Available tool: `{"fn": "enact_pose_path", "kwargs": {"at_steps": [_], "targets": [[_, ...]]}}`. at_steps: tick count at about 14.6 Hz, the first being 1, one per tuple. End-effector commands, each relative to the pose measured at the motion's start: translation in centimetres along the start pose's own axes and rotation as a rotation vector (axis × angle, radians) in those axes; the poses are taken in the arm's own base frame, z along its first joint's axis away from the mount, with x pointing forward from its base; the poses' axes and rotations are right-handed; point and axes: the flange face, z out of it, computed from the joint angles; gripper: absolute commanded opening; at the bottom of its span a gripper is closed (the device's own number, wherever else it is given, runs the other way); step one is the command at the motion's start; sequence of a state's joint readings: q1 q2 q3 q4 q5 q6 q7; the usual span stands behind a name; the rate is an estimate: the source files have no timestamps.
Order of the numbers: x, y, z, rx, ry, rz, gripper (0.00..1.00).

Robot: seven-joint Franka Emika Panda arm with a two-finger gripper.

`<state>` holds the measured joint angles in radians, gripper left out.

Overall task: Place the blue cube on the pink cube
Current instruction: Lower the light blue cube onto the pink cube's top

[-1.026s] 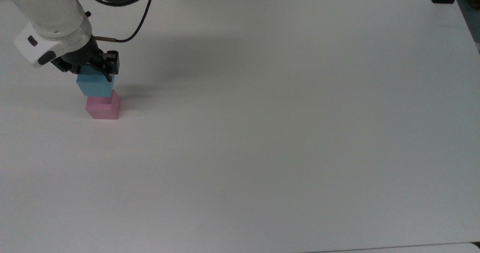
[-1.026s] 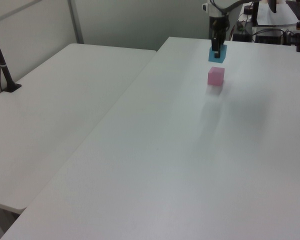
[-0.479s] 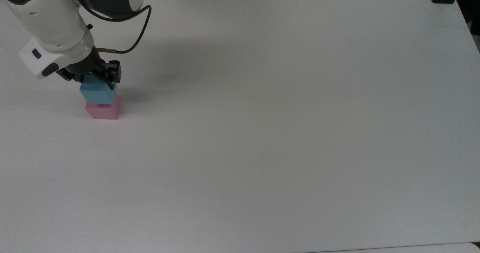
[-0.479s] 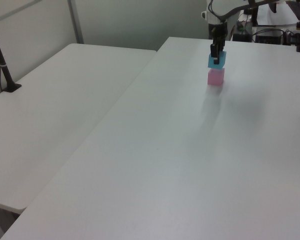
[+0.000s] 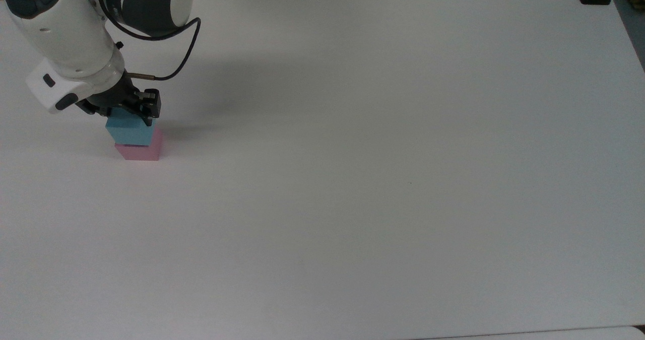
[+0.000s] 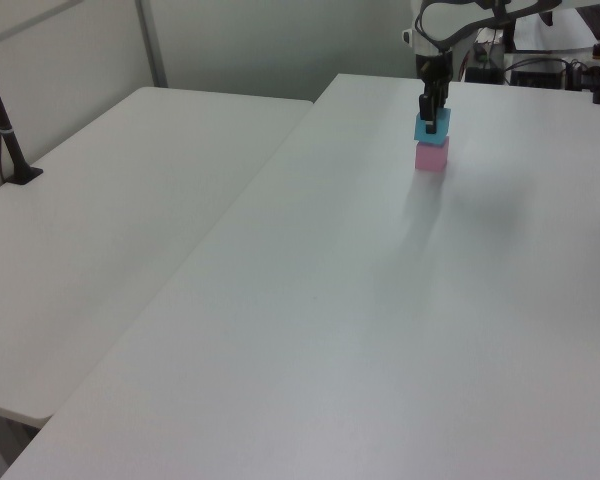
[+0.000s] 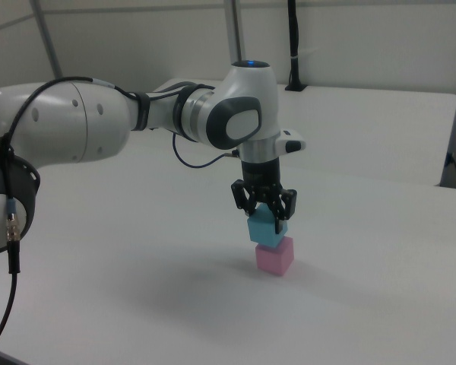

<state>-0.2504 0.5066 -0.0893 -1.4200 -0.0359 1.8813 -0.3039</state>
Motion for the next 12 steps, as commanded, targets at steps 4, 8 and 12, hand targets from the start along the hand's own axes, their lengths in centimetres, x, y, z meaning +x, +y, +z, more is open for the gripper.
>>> {"fn": "enact_pose_path", "kwargs": {"at_steps": [4, 8, 12], "targets": [[-0.08, 0.69, 0.78, 0.016, 0.011, 0.025, 0.25], [0.10, 0.84, 0.96, 0.010, 0.022, 0.020, 0.48], [0.24, 1.24, 0.88, 0.002, 0.042, 0.022, 0.58]]}}
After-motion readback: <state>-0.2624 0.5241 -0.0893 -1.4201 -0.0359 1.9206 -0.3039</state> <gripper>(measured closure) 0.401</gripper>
